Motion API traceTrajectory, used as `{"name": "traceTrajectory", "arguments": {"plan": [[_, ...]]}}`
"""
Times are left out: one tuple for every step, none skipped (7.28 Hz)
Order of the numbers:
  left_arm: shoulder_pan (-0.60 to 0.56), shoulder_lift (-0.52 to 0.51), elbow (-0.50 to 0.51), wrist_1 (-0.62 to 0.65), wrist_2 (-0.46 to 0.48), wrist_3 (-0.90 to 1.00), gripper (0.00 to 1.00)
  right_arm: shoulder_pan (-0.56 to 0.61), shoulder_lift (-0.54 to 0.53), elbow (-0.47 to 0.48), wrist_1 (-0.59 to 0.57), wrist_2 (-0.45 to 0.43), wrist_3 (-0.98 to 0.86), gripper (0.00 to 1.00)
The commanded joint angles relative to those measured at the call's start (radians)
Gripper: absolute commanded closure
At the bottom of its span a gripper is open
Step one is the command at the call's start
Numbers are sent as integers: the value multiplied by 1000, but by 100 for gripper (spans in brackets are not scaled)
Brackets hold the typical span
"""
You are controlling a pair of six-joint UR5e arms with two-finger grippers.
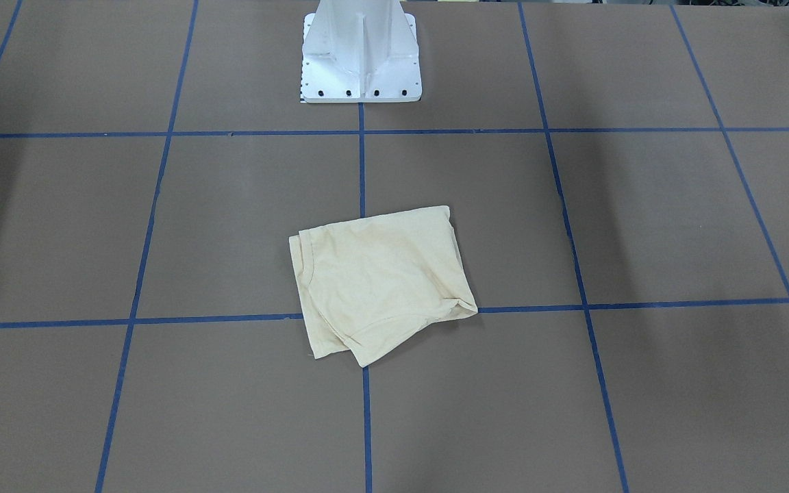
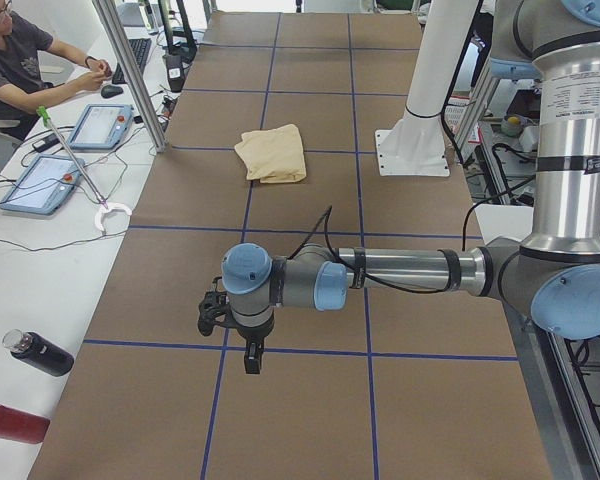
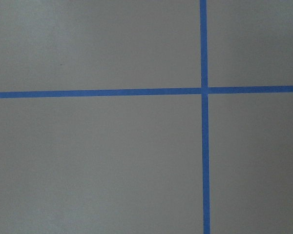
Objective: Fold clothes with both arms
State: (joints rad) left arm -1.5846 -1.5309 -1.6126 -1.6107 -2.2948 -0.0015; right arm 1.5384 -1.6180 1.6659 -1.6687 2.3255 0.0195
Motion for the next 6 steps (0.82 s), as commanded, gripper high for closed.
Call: {"name": "traceTrajectory", "arguments": {"plan": [[0,0,-1,0,0,0,1,0,1,0,1,0,-1,0],[0,0,0,0,0,0,1,0,1,2,1,0,-1,0],[2,0,0,0,0,0,1,0,1,6,1,0,-1,0],[2,0,0,0,0,0,1,0,1,6,1,0,-1,0],[9,0,0,2,-2,0,1,0,1,8,1,0,0,0],[12,0,0,2,-2,0,1,0,10,6,0,0,3,0]]}}
